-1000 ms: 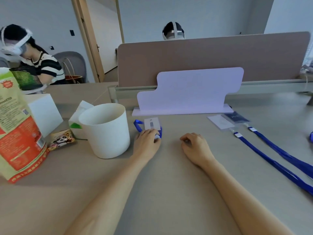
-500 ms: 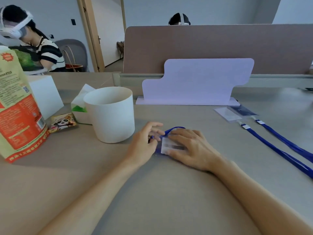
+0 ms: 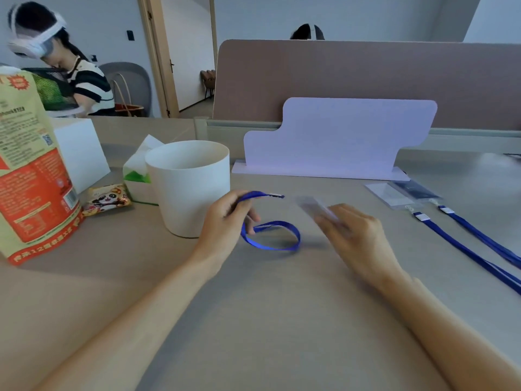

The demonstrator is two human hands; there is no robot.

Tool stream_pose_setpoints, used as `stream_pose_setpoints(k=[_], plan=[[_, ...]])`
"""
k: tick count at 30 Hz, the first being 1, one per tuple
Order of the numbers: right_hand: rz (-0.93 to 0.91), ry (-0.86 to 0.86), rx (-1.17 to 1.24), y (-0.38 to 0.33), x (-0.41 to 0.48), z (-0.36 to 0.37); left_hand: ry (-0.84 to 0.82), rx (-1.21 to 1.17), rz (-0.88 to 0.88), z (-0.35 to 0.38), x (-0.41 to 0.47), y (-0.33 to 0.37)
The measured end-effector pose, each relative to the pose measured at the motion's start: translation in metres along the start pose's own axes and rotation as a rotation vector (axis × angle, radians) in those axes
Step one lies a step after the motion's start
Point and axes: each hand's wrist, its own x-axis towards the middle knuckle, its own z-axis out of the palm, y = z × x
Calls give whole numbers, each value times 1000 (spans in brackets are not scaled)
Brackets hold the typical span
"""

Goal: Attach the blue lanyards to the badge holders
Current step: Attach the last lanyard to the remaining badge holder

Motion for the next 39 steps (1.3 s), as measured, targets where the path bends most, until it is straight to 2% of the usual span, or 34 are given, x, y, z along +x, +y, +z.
stream_pose_setpoints(k=[2,4,5,6,7,9,10,12,18,21,25,34,37,39], plan=[[251,86,183,-3,5,-7,-16,-152,-73,-3,1,6],[408,76,379,-2,8,-15,-66,-309,-198,-5,2,11],[462,40,460,-1,9,-18,-90,-290,-239,-7,2,12],[495,-4,521,1,8,-19,-111,-174,-238,-8,3,11],[522,-52,570,0,8,-20,-121,48,-191,-11,5,7],[548,-126,632,3,6,-21,-112,585,20,-16,4,-4],[551,-148,653,4,7,-22,-116,705,121,-16,2,-7],[534,-185,688,4,7,-24,-203,669,209,-12,-2,-7],[421,-314,719,-2,8,-25,-454,224,61,-2,-10,5],[387,-291,721,-7,7,-28,-483,161,36,-2,-12,11],[372,-258,718,-9,8,-29,-431,119,10,2,-14,15],[373,-248,686,-6,9,-32,-539,205,24,-3,-10,15],[343,-249,654,-6,8,-33,-510,266,17,-3,-11,15],[267,-195,583,-5,9,-32,-438,386,96,-2,-11,12]])
